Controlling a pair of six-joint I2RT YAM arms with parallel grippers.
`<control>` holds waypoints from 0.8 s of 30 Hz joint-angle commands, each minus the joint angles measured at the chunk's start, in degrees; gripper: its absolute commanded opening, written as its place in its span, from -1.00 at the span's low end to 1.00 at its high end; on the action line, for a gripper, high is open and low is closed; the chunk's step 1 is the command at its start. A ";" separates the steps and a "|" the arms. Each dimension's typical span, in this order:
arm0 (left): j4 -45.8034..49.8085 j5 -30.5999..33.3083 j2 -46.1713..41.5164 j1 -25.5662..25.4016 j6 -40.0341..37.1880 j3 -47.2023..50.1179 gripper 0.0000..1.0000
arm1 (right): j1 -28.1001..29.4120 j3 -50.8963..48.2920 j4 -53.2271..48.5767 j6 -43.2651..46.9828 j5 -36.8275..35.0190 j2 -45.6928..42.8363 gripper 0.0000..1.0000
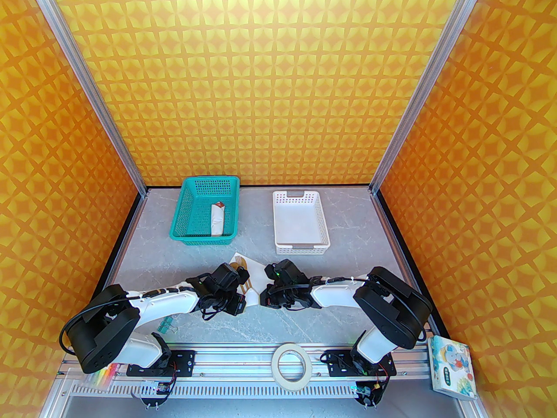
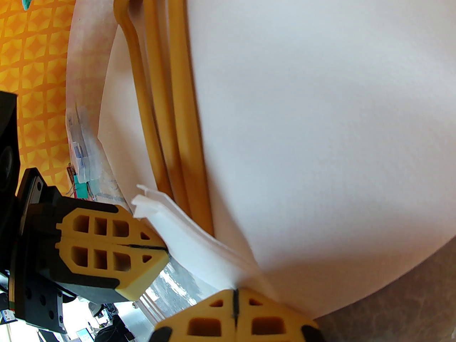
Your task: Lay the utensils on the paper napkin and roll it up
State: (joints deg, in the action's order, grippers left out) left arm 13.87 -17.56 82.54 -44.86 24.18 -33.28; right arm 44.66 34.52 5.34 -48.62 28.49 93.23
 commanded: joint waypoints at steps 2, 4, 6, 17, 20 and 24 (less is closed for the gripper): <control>-0.55 2.02 0.47 0.39 0.86 1.63 -1.00 | 0.44 2.54 -3.30 2.46 -1.28 -3.48 -1.00; -0.56 2.01 0.27 0.39 0.82 1.64 -1.00 | 0.59 2.91 -3.12 3.51 -0.44 -4.26 -1.00; -0.52 2.01 0.25 0.39 0.73 1.64 -1.00 | 0.85 3.09 -2.68 3.85 0.06 -4.42 -1.00; 0.28 2.05 0.03 0.32 0.25 1.63 -1.00 | 2.25 3.19 -1.61 3.25 -0.44 -0.46 -1.00; 0.19 2.01 -0.10 0.34 0.29 1.69 -1.00 | 2.27 3.16 -1.57 3.29 -0.60 0.37 -1.00; 0.11 2.01 -0.10 0.38 0.53 1.81 -1.00 | 2.27 3.66 -1.58 3.31 -0.54 1.40 -1.00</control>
State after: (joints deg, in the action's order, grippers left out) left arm 13.06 -17.54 82.43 -44.88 24.25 -32.88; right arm 46.54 37.15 3.68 -46.17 28.45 93.43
